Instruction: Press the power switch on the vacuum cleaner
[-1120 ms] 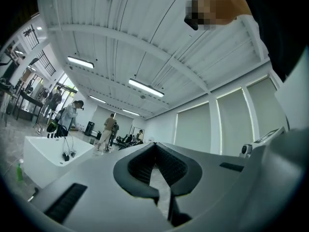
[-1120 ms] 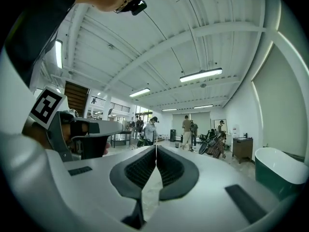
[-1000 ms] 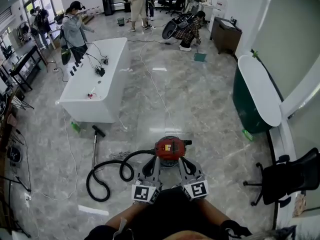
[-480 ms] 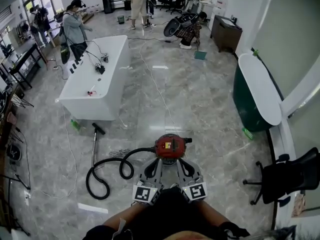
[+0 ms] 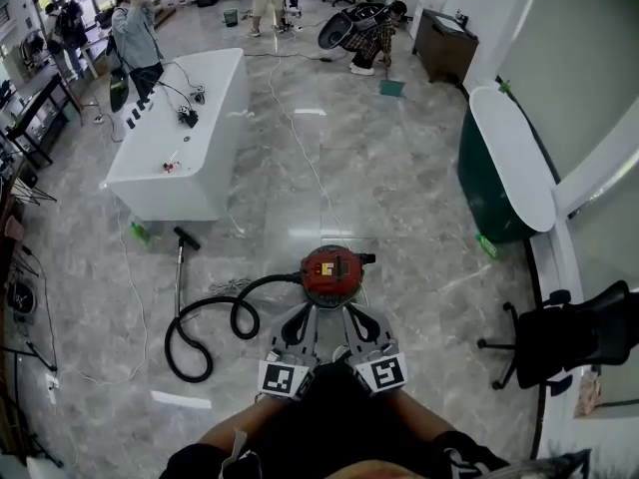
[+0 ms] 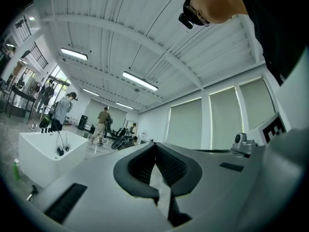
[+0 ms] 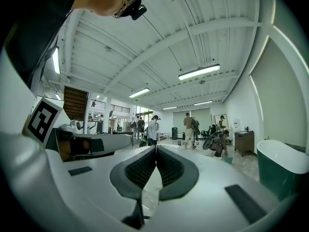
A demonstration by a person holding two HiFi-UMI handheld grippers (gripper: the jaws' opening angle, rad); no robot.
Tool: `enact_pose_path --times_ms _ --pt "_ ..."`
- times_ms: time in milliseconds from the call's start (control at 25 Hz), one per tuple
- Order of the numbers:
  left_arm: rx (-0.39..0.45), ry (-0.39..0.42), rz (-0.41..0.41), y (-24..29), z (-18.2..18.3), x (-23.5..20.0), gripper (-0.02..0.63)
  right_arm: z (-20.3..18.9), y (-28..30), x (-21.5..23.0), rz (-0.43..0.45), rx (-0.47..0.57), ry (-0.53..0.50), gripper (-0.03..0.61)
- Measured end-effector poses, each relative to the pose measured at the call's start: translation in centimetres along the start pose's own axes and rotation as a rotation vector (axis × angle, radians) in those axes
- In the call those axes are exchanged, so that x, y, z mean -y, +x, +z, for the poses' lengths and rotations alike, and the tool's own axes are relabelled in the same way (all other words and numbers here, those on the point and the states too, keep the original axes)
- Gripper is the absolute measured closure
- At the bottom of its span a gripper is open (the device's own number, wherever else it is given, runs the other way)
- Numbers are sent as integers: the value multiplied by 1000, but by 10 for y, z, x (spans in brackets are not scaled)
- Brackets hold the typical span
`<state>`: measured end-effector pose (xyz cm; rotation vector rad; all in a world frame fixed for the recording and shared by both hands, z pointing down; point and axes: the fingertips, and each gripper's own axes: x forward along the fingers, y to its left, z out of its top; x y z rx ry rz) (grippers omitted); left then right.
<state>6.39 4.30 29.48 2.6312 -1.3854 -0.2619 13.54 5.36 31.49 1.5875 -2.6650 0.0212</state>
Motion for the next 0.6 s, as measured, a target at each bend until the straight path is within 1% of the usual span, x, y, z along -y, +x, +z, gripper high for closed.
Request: enact_pose_path --times_ms 120,240,440,600 --pt "-1 -6 -16 1 -2 8 595 -1 -4 1 -9 -12 13 558" --pt "-17 4 -27 -2 -12 10 595 1 -6 3 -18 -27 4 558" --pt "-25 15 -33 -2 -16 10 595 -8 -4 1 -5 -17 16 558" --pt "-32 12 -39 -6 -17 5 595 -1 2 -4 -20 -41 25 560"
